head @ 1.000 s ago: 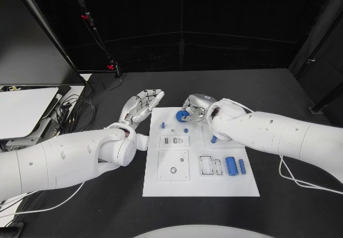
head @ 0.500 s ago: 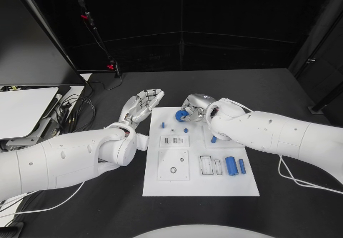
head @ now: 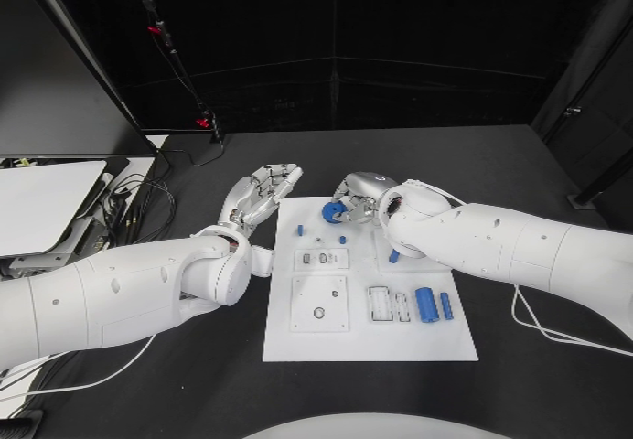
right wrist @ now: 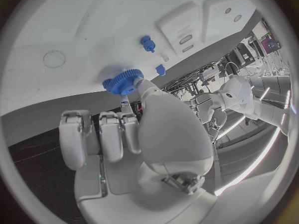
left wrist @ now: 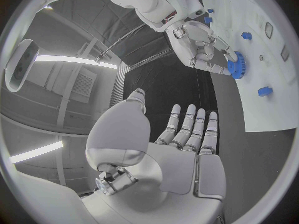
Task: Assemble the parts on the task board
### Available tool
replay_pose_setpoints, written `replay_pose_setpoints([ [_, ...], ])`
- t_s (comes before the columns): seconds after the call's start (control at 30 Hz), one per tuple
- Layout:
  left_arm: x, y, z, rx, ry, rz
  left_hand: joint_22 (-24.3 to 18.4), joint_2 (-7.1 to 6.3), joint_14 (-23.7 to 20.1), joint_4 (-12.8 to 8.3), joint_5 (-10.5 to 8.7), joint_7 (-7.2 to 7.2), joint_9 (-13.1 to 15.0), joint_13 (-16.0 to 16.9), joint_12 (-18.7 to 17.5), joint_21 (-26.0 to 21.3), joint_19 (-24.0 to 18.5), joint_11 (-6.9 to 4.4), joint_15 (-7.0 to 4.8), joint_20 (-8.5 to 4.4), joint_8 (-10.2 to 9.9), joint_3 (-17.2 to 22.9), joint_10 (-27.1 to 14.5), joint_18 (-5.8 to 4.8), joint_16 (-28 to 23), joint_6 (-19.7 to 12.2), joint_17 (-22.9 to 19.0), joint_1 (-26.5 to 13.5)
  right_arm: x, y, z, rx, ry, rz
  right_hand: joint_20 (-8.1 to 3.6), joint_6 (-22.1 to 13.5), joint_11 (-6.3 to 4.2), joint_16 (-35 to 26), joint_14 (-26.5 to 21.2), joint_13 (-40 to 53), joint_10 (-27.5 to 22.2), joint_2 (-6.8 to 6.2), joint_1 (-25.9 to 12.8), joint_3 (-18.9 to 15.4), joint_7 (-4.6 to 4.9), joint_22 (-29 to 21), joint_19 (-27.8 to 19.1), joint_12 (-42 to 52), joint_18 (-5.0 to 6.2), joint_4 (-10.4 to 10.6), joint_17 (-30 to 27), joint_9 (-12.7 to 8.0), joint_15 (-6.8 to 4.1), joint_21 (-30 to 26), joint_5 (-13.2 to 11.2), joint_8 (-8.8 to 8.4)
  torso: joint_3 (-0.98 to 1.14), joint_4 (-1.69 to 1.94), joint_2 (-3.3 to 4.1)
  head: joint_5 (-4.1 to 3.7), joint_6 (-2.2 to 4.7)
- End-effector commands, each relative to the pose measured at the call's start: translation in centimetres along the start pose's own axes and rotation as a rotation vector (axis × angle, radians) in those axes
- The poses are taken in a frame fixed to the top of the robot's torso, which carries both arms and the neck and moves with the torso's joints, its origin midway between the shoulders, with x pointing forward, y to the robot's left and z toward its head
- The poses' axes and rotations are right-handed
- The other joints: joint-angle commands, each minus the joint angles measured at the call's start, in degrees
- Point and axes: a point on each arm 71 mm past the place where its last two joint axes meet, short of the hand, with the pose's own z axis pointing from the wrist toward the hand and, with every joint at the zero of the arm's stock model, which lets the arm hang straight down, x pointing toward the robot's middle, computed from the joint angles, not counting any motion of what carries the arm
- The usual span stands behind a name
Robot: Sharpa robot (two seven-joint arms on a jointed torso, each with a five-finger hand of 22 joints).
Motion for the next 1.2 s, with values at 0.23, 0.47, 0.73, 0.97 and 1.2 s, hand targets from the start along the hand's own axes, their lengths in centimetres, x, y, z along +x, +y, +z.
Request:
replay_pose_setpoints([
  [0.23, 0.04, -1.92, -0.2, 0.264, 0.011, -0.003, 0.1, 0.66, 0.1, 0.0, 0.31, 8.76, -0.1, 0.0, 0.3, 0.3, -0.1, 0.06, 0.35, 0.37, -0.1, 0.3, 0.5, 0.54, 0.2, 0.5, 0.1, -0.1, 1.07, -0.47, -0.43, 0.023, 0.055, -0.015, -0.42, 1.8, -0.54, 0.1, 6.0, 15.1, 6.0, 0.11, -0.4, 0.1, -1.76, 15.1, 6.0, 0.1, -0.42, -0.5, 15.1, 0.3, -0.42, 0.2, -0.2, -0.18, -0.01, 0.02, -0.03, -0.12, 0.0],
  [0.47, 0.05, -1.91, -0.18, 0.264, 0.011, -0.003, 0.1, 0.66, 0.1, 0.0, 0.31, 8.76, -0.1, 0.0, 0.3, 0.3, -0.1, 0.06, 0.35, 0.37, -0.1, 0.3, 0.5, 0.54, 0.2, 0.5, 0.1, -0.1, 1.02, -0.83, -0.59, 0.026, 0.047, -0.014, -0.45, 2.1, -0.56, 0.1, 6.0, 15.1, 6.0, 0.15, -0.5, 0.1, -1.74, 15.1, 6.0, 0.1, -0.42, -0.5, 15.1, 0.4, -0.46, 0.2, -0.2, -0.11, 0.0, 0.03, 0.01, -0.12, 0.08],
  [0.73, 0.06, -1.89, -0.15, 0.263, 0.011, -0.003, 0.1, 0.66, 0.1, 0.0, 0.31, 8.76, -0.1, 0.0, 0.3, 0.3, -0.1, 0.06, 0.35, 0.37, -0.1, 0.3, 0.5, 0.54, 0.2, 0.5, 0.1, -0.1, 0.94, -0.95, -0.68, 0.022, 0.036, -0.012, -0.47, 2.3, -0.56, 0.1, 6.0, 15.1, 6.0, 0.16, -0.6, 0.1, -1.73, 15.1, 6.0, 0.1, -0.42, -0.5, 15.1, 0.4, -0.47, 0.2, -0.2, -0.09, 0.03, 0.02, 0.01, -0.14, 0.13],
  [0.97, 0.05, -1.86, -0.13, 0.262, 0.01, -0.003, 0.1, 0.66, 0.1, 0.0, 0.31, 8.76, -0.1, 0.0, 0.3, 0.3, -0.1, 0.06, 0.35, 0.37, -0.1, 0.3, 0.5, 0.54, 0.2, 0.5, 0.1, -0.1, 1.02, -1.03, -0.67, 0.026, 0.046, -0.014, -0.51, 2.0, -0.54, 0.1, 6.0, 15.1, 6.0, -0.03, -0.7, 0.0, -1.7, 15.1, 6.0, 0.1, -0.42, -0.6, 15.1, 0.3, -0.5, 0.2, -0.3, -0.43, -0.01, 0.04, -0.01, -0.24, 0.09],
  [1.2, 0.08, -1.84, -0.12, 0.261, 0.011, -0.003, 0.1, 0.85, 0.1, 0.0, 0.35, 8.77, -0.1, 0.0, 0.3, 0.4, -0.1, 0.07, 0.39, 0.42, -0.1, 0.3, 0.5, 0.55, 0.2, 0.5, 0.1, 0.0, 1.06, -0.93, -0.7, 0.02, 0.05, -0.013, -0.53, 1.8, -0.55, 0.1, 6.0, 15.1, 6.0, -0.05, -0.7, 0.0, -1.74, 15.1, 6.0, 0.1, -0.42, -0.7, 15.1, 0.3, -0.5, 0.2, -0.3, -0.61, -0.02, 0.05, 0.01, -0.31, 0.11],
])
